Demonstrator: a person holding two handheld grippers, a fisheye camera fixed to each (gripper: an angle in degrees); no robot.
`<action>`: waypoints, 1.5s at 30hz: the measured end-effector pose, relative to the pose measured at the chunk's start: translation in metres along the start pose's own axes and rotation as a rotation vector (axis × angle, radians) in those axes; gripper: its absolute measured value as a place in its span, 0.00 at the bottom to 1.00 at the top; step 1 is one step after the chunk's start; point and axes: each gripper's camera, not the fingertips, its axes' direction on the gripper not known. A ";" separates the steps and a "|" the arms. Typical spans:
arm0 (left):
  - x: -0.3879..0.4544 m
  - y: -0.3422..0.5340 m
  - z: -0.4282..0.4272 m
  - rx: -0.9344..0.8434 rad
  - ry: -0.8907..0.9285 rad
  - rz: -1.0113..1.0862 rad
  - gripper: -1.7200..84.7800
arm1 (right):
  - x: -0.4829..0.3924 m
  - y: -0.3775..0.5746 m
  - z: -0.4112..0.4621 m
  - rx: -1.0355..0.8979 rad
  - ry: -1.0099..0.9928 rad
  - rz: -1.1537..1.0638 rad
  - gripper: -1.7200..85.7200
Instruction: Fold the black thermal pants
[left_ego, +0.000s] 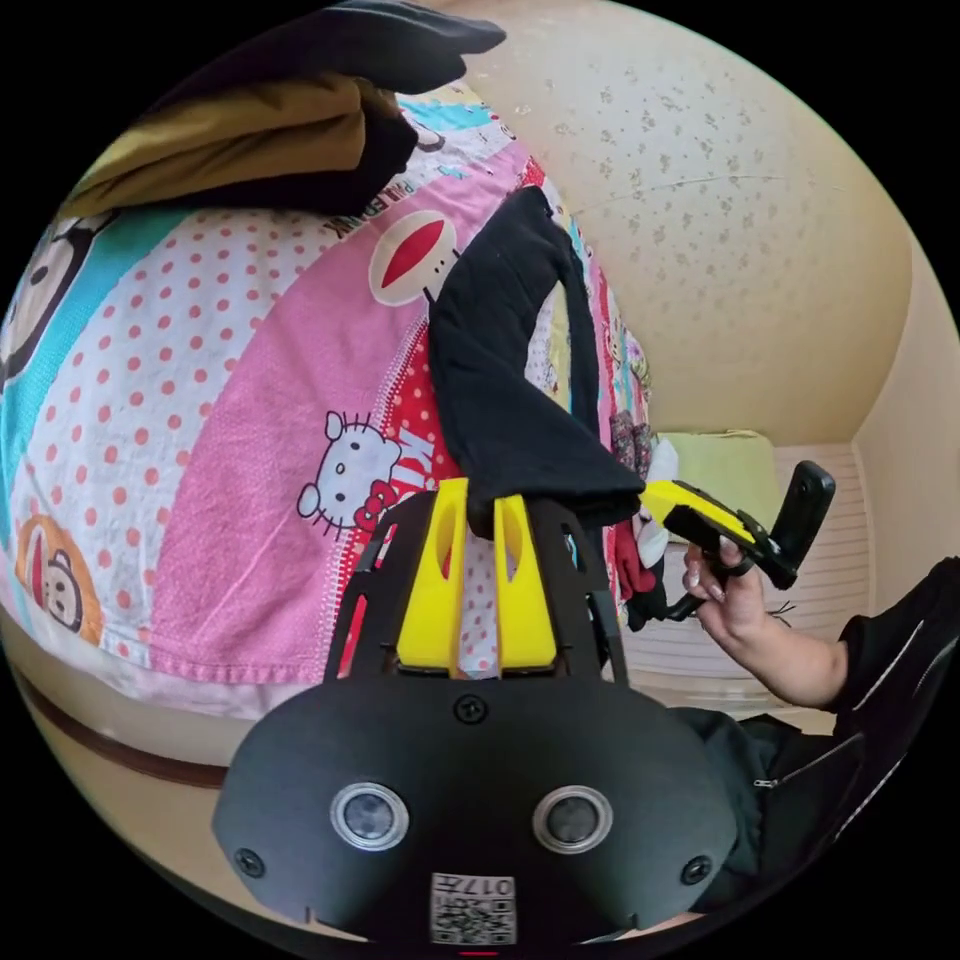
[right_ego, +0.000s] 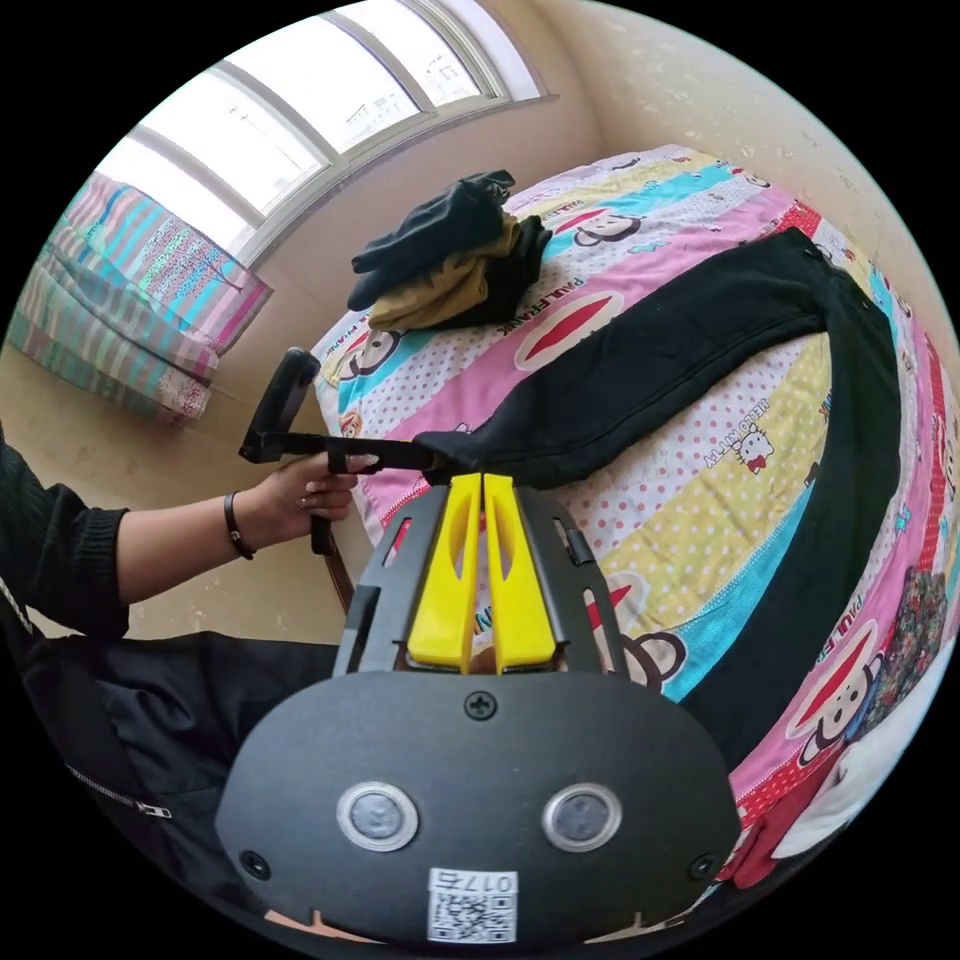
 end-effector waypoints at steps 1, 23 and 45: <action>0.014 -0.003 0.005 -0.038 -0.014 0.047 0.08 | 0.001 0.003 0.001 0.008 0.011 0.011 0.04; 0.113 0.031 -0.004 -0.094 -0.231 0.261 0.07 | -0.024 -0.011 0.047 0.036 0.336 -0.111 0.07; -0.001 0.142 0.121 -0.354 -0.615 0.436 0.07 | 0.045 0.011 0.138 -0.394 0.105 0.010 0.09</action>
